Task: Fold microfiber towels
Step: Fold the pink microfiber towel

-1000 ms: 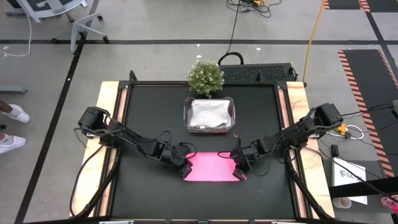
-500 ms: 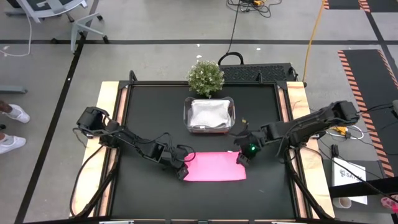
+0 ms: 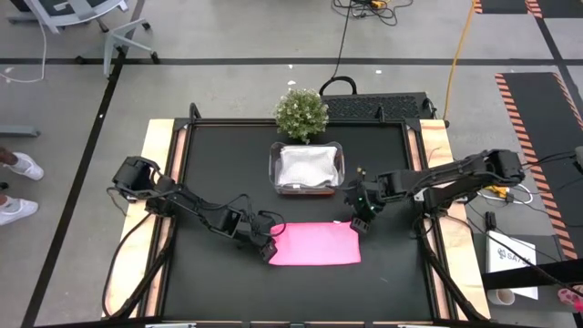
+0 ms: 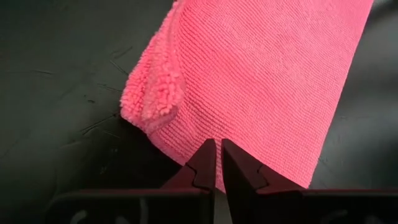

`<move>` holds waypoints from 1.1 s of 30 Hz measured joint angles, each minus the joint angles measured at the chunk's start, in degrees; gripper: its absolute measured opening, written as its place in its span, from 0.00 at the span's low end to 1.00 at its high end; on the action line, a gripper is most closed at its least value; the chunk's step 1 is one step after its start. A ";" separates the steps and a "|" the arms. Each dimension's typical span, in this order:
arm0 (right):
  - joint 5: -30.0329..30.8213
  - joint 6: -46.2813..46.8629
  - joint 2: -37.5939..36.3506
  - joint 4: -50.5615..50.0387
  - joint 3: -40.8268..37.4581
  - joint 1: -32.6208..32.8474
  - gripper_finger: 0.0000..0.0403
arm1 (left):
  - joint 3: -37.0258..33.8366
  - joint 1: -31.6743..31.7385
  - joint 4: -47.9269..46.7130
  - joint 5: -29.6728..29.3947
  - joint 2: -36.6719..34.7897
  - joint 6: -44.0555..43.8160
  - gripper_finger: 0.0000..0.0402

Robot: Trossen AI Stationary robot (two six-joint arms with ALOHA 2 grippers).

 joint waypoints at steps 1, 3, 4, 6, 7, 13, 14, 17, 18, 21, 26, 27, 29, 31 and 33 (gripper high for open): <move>0.06 -0.64 0.98 -0.05 0.00 -0.34 0.32 | 0.00 0.00 0.00 -0.01 0.00 -0.24 0.06; 0.06 -2.38 3.17 0.08 0.00 -0.91 0.37 | 0.00 0.00 -0.22 -0.03 0.00 -0.98 0.06; 0.08 -3.16 4.30 0.13 0.00 -1.12 0.40 | 0.00 0.00 -0.38 -0.05 0.00 -1.16 0.06; 0.18 -4.86 6.52 0.19 0.00 -1.29 0.45 | 0.00 0.00 -0.42 -0.09 0.00 -1.43 0.06; 0.34 -5.84 7.69 0.37 0.00 -1.30 0.47 | 0.00 0.00 -0.42 -0.24 0.00 -1.54 0.06; 0.93 -7.47 13.50 1.73 0.37 -1.30 0.55 | 0.00 0.00 -0.42 -0.45 0.00 -2.54 0.06; 0.61 -7.26 14.12 2.00 0.37 -1.30 0.55 | 0.00 0.00 -0.40 -0.45 0.00 -2.56 0.06; 0.63 -7.28 14.31 3.43 0.31 -1.19 0.55 | 0.00 0.00 -0.45 -0.48 0.00 -2.86 0.06; 0.76 -7.16 14.31 3.68 0.30 -1.19 0.55 | 0.00 0.00 -0.54 -0.64 0.00 -2.88 0.06; 1.23 -6.18 14.13 4.76 0.26 -1.16 0.53 | 0.00 0.00 -0.70 -0.95 0.00 -2.89 0.06; 3.79 -5.90 14.13 5.46 0.20 -0.50 0.50 | 0.02 0.00 -0.95 -1.02 0.00 -2.87 0.06; 3.95 -5.89 14.17 5.48 0.20 -0.47 0.48 | 0.02 0.00 -0.98 -1.02 0.00 -2.89 0.06; 4.49 -5.91 14.21 5.49 0.15 -0.29 0.43 | 0.02 0.00 -0.97 -1.02 0.00 -2.90 0.06; 4.73 -5.91 14.25 5.37 0.15 -0.29 0.36 | 0.02 0.00 -0.98 -1.02 0.00 -2.93 0.06; 4.90 -5.92 14.27 5.33 0.15 -0.31 0.27 | 0.02 0.00 -0.98 -1.02 0.00 -2.95 0.06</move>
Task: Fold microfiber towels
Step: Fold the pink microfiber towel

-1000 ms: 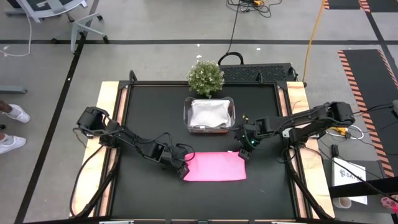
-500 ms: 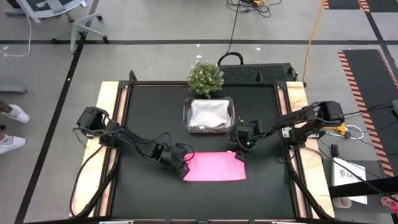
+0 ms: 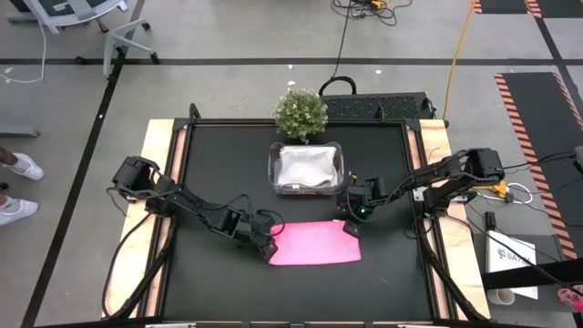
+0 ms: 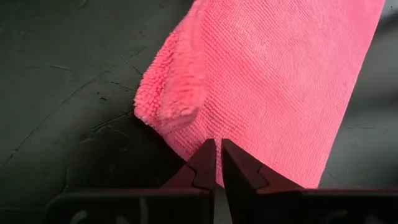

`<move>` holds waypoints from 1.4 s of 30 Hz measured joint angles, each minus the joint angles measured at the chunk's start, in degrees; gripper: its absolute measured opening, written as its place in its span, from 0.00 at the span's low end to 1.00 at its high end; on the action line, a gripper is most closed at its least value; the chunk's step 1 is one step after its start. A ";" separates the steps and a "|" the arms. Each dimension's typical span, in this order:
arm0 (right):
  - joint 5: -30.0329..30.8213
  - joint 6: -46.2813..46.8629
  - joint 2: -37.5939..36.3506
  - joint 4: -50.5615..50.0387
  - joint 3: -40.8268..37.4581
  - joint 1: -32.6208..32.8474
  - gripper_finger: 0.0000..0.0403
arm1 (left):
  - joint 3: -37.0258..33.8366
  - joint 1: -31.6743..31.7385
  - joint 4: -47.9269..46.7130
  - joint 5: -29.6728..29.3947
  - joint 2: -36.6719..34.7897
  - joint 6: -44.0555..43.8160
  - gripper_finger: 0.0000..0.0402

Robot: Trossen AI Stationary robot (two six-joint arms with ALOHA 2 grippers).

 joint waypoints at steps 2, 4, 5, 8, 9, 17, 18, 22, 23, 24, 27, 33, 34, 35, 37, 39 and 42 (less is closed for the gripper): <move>0.60 -0.22 0.02 -0.06 -0.04 -0.07 0.17 | 0.00 0.00 0.01 0.00 0.00 -0.02 0.06; 0.86 -0.22 0.07 -0.10 -0.04 -0.09 0.07 | 0.00 0.00 0.00 0.00 0.00 0.00 0.06; 0.88 -0.36 0.09 -0.11 -0.06 -0.10 0.04 | 0.00 0.00 0.00 0.00 0.00 0.01 0.06; 0.88 -0.58 0.09 -0.09 -0.06 -0.11 0.02 | 0.00 0.00 0.03 0.05 0.00 0.04 0.06; 0.89 -0.57 0.09 -0.17 -0.06 -0.11 0.02 | 0.00 0.00 0.23 0.36 0.00 0.02 0.06; 1.03 -0.06 0.19 -1.48 -0.06 -0.07 0.01 | 0.20 -0.11 7.87 -0.02 -0.98 2.23 0.06; 1.03 0.00 0.17 -1.48 -0.09 -0.07 0.01 | 0.13 -0.11 7.14 -0.45 -0.94 2.48 0.06; 1.01 0.02 0.17 -1.78 -0.09 -0.07 0.00 | 0.11 -0.15 3.31 -0.95 -0.35 2.54 0.06; 1.01 0.02 0.17 -1.90 -0.09 -0.07 0.00 | 0.10 -0.15 1.22 -1.25 -0.17 2.06 0.06; 0.97 0.02 0.17 -1.90 -0.09 -0.07 0.00 | 0.02 -0.15 -1.10 -1.43 -0.11 1.41 0.06; 0.66 0.51 0.05 -2.01 -0.09 -0.07 0.00 | 0.07 -0.15 -4.31 -1.69 -0.15 -0.04 0.06; -0.38 3.83 -3.48 -2.53 -0.30 -0.07 0.00 | 0.07 -0.15 -4.64 -2.13 -0.17 -0.61 0.06; -0.46 4.42 -4.30 -2.92 -0.42 -0.05 0.00 | 0.07 -0.15 -4.63 -2.41 -0.17 -0.59 0.06; -0.54 5.18 -5.21 -2.99 -0.44 -0.05 0.00 | 0.07 -0.09 -4.60 -2.52 -0.17 -0.54 0.06; -0.58 6.96 -7.00 -2.93 -0.37 -0.11 0.00 | 0.07 -0.04 -4.61 -2.63 -0.17 -0.28 0.06; -0.63 8.62 -8.33 -3.00 -0.37 -0.15 0.00 | 0.07 -0.04 -4.61 -2.66 -0.17 -0.13 0.06; -0.63 9.05 -9.73 -2.88 -0.29 -0.09 0.00 | 0.07 -0.04 -4.58 -2.74 -0.17 -0.14 0.06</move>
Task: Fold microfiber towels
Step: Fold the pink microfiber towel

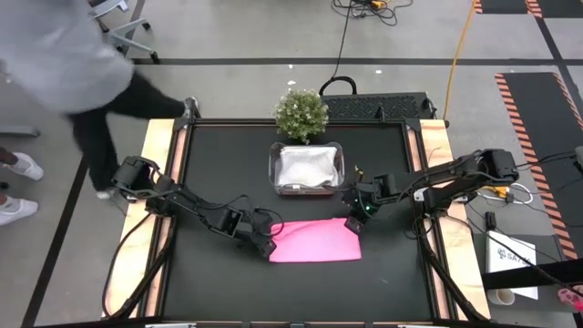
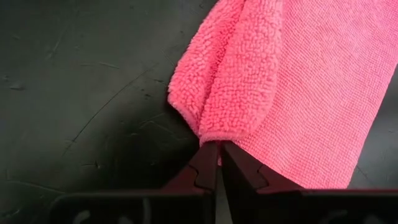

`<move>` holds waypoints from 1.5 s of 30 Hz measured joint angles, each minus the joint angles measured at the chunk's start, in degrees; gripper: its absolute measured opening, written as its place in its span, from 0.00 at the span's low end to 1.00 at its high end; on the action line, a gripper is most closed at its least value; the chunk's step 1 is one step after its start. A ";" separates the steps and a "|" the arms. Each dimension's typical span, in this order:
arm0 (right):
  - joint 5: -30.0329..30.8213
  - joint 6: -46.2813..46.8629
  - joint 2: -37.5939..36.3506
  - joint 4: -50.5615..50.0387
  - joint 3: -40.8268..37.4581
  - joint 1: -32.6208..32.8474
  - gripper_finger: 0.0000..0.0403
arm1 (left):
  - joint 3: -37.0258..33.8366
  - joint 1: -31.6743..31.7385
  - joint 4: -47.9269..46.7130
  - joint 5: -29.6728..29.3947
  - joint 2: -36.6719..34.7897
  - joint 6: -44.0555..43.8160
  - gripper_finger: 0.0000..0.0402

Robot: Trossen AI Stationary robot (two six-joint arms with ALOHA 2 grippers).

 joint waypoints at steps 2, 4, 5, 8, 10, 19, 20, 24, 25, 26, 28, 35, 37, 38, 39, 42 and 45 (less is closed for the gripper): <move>0.05 -0.08 -0.08 -0.65 0.03 -0.02 0.00 | -0.05 0.00 0.62 0.07 -0.17 -0.03 0.06; 0.09 -0.14 0.23 -0.83 0.03 -0.02 0.00 | -0.13 0.00 1.77 0.17 -1.84 0.24 0.06; 0.09 -0.28 0.45 -0.93 0.03 -0.02 0.00 | -0.13 0.00 3.00 0.11 -3.08 0.73 0.06; 0.18 -1.46 1.05 -1.85 0.03 -0.02 0.00 | 0.03 -0.02 3.20 -1.96 -7.25 2.68 0.06; 0.21 -1.76 1.31 -2.10 0.07 -0.08 0.00 | -0.09 -0.04 2.13 -3.99 -9.85 4.06 0.06; 1.73 -2.78 1.27 -2.51 0.14 -0.09 0.00 | 0.04 -2.16 5.37 -0.18 -10.60 12.24 0.06; 1.73 -2.78 1.27 -2.42 0.14 -0.09 0.00 | 0.05 -2.58 5.19 0.01 -9.71 12.28 0.06; 1.84 -2.78 1.23 -2.30 0.16 -0.09 0.00 | 0.02 -3.44 8.45 0.40 -4.99 12.68 0.06; 1.84 -2.78 1.21 -2.24 0.16 -0.09 0.00 | -0.05 -3.56 8.69 0.83 -4.08 13.00 0.06; 1.84 -2.78 1.20 -2.25 0.16 -0.09 0.00 | -0.11 -3.63 10.28 1.31 -2.93 13.32 0.06; 1.86 -2.78 1.23 -2.32 0.18 -0.09 0.00 | 0.02 -3.55 12.36 1.63 -1.04 13.53 0.06; 1.91 -2.58 1.18 -2.08 0.20 -0.09 0.00 | -0.11 -2.34 9.45 -2.53 1.06 13.27 0.06; 1.91 -2.58 1.18 -2.09 0.20 -0.09 0.00 | 0.01 -1.85 8.36 -5.09 1.44 11.71 0.06; 1.91 -2.58 1.18 -2.10 0.20 -0.09 0.00 | -0.15 -1.65 7.46 -6.24 1.44 11.17 0.06; 1.91 -2.58 1.18 -2.13 0.20 -0.09 0.00 | -0.15 -1.38 7.64 -7.38 1.44 10.62 0.06; 1.91 -2.58 1.18 -2.10 0.20 -0.09 0.00 | -0.07 -0.49 7.56 -9.81 1.40 9.56 0.06; 1.91 -2.56 1.18 -2.11 0.20 -0.09 0.00 | -0.07 0.35 7.32 -11.57 1.42 9.38 0.06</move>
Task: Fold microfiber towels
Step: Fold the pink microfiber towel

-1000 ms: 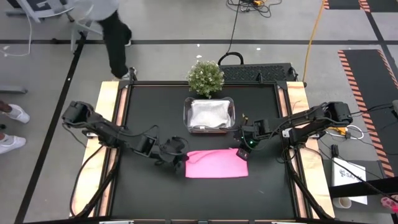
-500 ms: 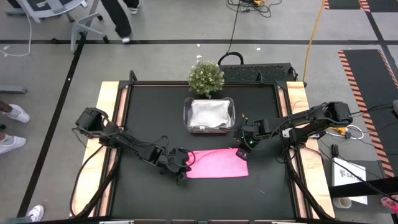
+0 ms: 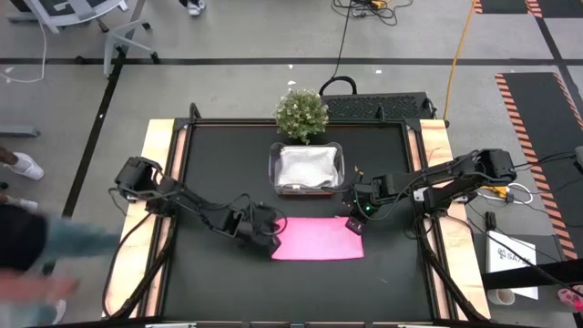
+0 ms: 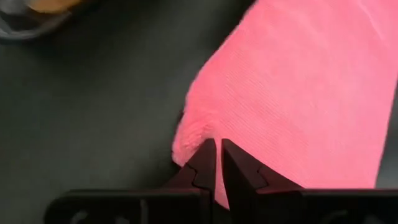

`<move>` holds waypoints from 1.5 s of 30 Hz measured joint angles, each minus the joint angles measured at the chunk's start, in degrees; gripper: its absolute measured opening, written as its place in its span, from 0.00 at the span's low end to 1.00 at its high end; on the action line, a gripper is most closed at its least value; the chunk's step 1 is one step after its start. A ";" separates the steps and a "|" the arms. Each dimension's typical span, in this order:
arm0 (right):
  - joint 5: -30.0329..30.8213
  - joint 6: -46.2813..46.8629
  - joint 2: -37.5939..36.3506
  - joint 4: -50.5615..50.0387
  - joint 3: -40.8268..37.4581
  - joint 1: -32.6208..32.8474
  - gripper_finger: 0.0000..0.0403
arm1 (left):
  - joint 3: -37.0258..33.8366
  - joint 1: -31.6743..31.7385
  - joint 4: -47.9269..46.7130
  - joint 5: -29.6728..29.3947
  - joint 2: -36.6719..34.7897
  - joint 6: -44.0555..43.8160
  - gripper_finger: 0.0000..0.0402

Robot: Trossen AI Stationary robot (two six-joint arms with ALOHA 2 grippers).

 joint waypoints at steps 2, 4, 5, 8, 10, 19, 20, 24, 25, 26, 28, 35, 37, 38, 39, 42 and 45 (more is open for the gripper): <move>0.00 0.00 0.00 -0.05 0.00 0.00 0.00 | 0.00 0.72 -0.05 -1.03 -0.02 -0.45 0.06; 0.00 0.00 0.00 -0.02 0.00 0.00 0.00 | 0.00 1.49 -0.16 -1.44 -0.02 -0.95 0.06; 0.00 0.00 0.00 -0.07 0.00 0.00 0.00 | 0.00 1.79 -0.22 -1.46 -0.27 -1.20 0.06; 0.00 -0.07 0.00 -0.13 0.00 0.00 0.00 | 0.00 2.12 0.46 -0.78 -1.11 -1.02 0.06; 0.00 -0.09 0.00 -0.28 0.00 0.00 0.00 | 0.00 1.84 1.20 0.91 -1.74 0.82 0.06; -0.03 -0.42 0.00 -0.47 0.00 0.00 0.00 | 0.04 -2.72 4.01 6.89 -2.46 5.94 0.06; -0.03 -0.42 0.00 -0.42 0.00 0.00 0.00 | 0.04 -3.12 2.70 6.97 -2.44 5.22 0.06; -0.04 -0.42 0.00 -0.41 0.00 0.00 0.00 | 0.02 -4.08 0.45 6.97 -2.38 3.15 0.06; -0.04 -0.42 0.00 -0.43 0.00 0.00 0.00 | 0.02 -4.19 0.15 6.94 -2.38 2.73 0.06; -0.09 -0.42 0.00 -0.43 0.00 0.00 0.00 | 0.02 -4.20 -0.09 6.74 -2.38 2.61 0.06; -0.15 -0.43 0.00 -0.42 0.00 0.00 0.00 | 0.02 -4.22 0.04 5.61 -2.30 2.60 0.06; -0.19 -0.42 0.00 -0.42 0.00 0.00 0.00 | -0.02 -4.15 0.30 4.37 -0.64 1.21 0.06; -0.20 -0.43 0.00 -0.47 0.00 0.00 0.00 | 0.00 -4.32 2.49 4.41 0.73 0.42 0.06; -0.20 -0.43 0.00 -0.55 0.00 0.00 0.00 | 0.02 -4.49 3.22 4.41 1.48 -0.03 0.06; -0.20 -0.43 0.00 -0.57 0.00 0.00 0.00 | 0.02 -4.65 3.85 4.45 2.13 -0.30 0.06; -0.22 -0.44 0.00 -0.52 0.00 0.00 0.00 | 0.03 -4.94 6.82 5.42 4.32 -2.57 0.06; -0.23 -0.44 0.00 -0.76 0.00 0.00 0.00 | 0.11 -5.33 9.16 6.59 5.55 -4.62 0.06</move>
